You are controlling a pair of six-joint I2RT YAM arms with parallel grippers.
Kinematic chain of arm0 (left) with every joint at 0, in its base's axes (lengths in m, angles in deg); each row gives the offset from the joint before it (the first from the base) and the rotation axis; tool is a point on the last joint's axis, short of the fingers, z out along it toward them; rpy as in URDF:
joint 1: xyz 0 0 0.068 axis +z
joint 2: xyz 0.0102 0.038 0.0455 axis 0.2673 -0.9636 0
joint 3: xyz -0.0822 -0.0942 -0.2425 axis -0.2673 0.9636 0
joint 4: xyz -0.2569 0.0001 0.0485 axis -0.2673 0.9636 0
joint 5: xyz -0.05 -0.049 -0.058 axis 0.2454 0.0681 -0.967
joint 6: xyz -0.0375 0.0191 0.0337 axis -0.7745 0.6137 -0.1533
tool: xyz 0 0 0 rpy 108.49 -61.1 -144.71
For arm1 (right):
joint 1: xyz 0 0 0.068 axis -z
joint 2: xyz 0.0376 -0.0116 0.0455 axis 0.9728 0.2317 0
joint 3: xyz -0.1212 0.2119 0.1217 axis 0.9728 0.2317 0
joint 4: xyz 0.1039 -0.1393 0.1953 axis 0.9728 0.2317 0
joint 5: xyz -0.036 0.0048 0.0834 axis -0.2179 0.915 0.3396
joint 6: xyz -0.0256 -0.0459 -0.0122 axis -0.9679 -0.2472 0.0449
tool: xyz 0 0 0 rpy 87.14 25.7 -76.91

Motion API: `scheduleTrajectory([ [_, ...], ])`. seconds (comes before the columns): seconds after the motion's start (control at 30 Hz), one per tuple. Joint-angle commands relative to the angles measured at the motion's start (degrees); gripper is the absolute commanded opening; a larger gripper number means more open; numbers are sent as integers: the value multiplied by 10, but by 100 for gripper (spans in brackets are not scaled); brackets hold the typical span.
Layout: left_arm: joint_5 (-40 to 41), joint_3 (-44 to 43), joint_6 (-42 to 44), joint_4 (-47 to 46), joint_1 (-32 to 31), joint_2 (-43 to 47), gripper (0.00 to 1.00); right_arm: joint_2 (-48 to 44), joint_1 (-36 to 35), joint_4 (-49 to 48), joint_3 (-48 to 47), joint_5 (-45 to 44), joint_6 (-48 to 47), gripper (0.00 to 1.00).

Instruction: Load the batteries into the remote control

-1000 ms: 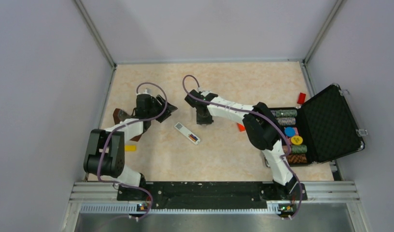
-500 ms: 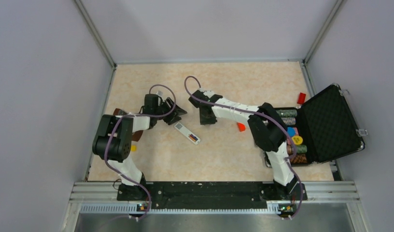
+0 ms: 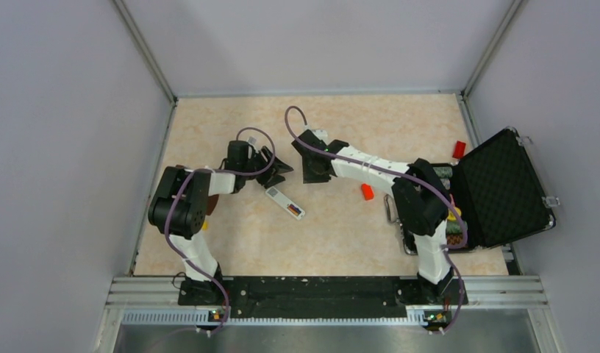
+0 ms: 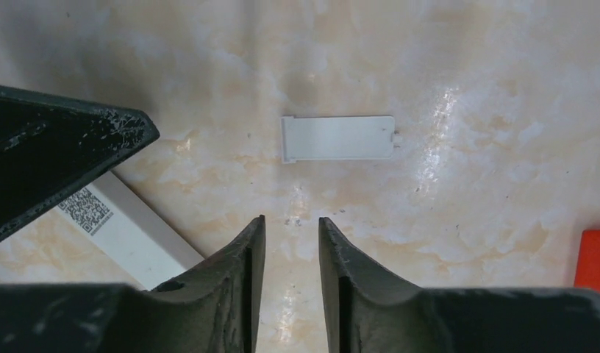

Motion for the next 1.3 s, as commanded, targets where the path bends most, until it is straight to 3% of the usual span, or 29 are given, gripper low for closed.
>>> scheduleTrajectory([
  [0.0, 9, -7, -13, -32, -3, 3, 60, -25, 15, -8, 7, -17, 2, 39],
  [0.07, 22, -2, -14, -29, -4, 12, 60, -14, 16, -9, 0, -39, 4, 44],
  [0.3, 45, 0, -1, -1, -3, 35, 60, 54, 26, -17, -72, -54, -46, 44],
  [0.57, 54, 3, 18, 26, -2, 51, 58, 123, 27, -47, -115, -58, -117, 20],
  [1.03, 80, -1, 35, 45, -1, 60, 58, 54, 27, -49, 2, 77, -241, 14],
  [1.27, 81, -5, 37, 44, -1, 56, 57, -8, 27, -10, 75, 80, -258, 14],
])
